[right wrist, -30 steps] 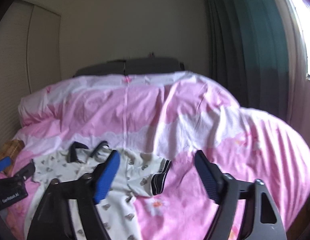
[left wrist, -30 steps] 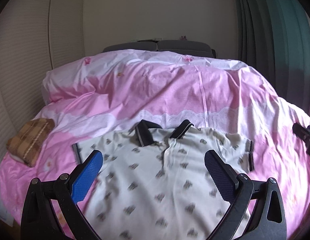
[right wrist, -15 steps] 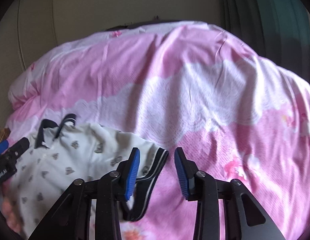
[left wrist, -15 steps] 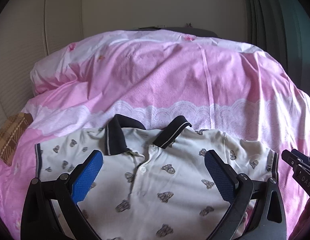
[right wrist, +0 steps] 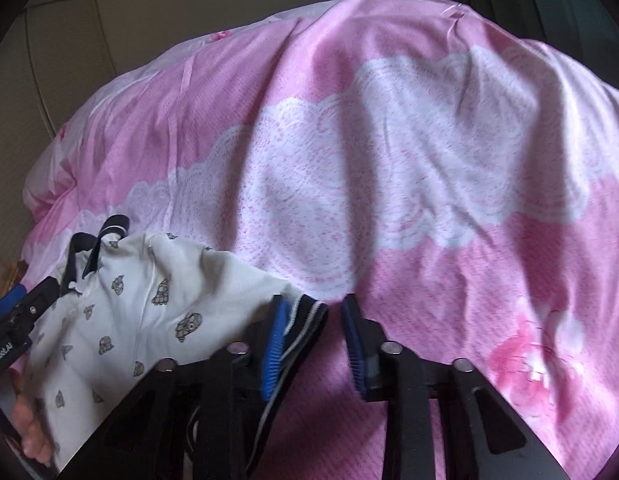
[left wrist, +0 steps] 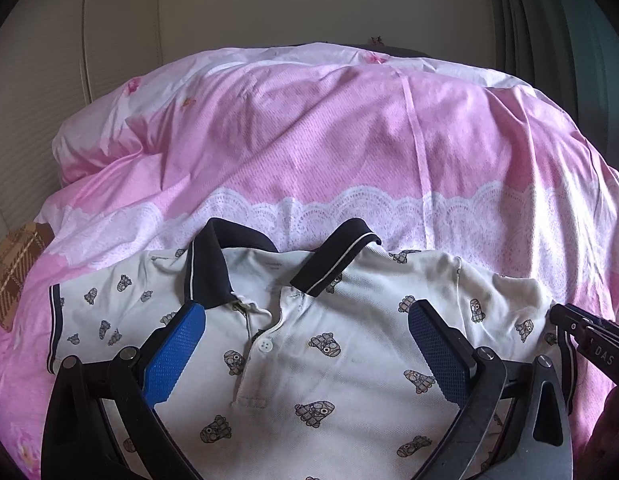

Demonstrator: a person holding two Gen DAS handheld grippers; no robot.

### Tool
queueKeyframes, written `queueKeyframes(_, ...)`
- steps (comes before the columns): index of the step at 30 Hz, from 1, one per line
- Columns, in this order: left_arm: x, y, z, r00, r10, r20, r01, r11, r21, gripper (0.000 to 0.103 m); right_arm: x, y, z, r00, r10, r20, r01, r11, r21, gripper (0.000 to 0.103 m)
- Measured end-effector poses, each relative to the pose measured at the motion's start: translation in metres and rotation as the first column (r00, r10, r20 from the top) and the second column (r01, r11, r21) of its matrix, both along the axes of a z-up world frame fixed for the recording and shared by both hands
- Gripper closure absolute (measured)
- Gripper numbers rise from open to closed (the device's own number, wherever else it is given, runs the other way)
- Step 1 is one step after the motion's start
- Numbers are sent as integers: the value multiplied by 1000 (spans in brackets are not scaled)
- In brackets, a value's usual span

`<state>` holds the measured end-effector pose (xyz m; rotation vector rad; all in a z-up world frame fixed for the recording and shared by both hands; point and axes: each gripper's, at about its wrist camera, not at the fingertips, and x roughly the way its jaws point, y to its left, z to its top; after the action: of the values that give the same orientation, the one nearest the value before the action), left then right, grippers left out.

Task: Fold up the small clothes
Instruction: 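Grasp the shirt's sleeve with the right gripper while the left tool hovers over the shirt, then fold the gripped sleeve across the shirt body with the right gripper, then release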

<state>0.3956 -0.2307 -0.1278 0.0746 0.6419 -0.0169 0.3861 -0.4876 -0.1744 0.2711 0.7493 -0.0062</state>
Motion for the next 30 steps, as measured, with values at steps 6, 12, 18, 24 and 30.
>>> queueKeyframes(6, -4, 7, 3, 1000, 1, -2, -1, 1000, 0, 0, -8, -4, 5, 1000, 11, 23, -13, 998, 59, 97)
queueKeyframes(12, -19, 29, 14, 1000, 6, 22, -6, 1000, -4, 0, -23, 17, 41, 997, 20, 75, -21, 1000, 13, 97)
queueKeyframes(18, -29, 70, 25, 999, 31, 16, -30, 999, -20, 0, -24, 62, 81, 994, 50, 100, -46, 998, -41, 97)
queueKeyframes(24, -37, 119, 34, 997, 75, 26, -74, 996, -39, 0, -15, 126, 92, 993, 92, 70, -88, 994, -64, 97)
queueKeyframes(30, -42, 152, 29, 997, 80, 21, -80, 997, -21, 0, 2, 192, 62, 995, 97, -7, -97, 988, -117, 97)
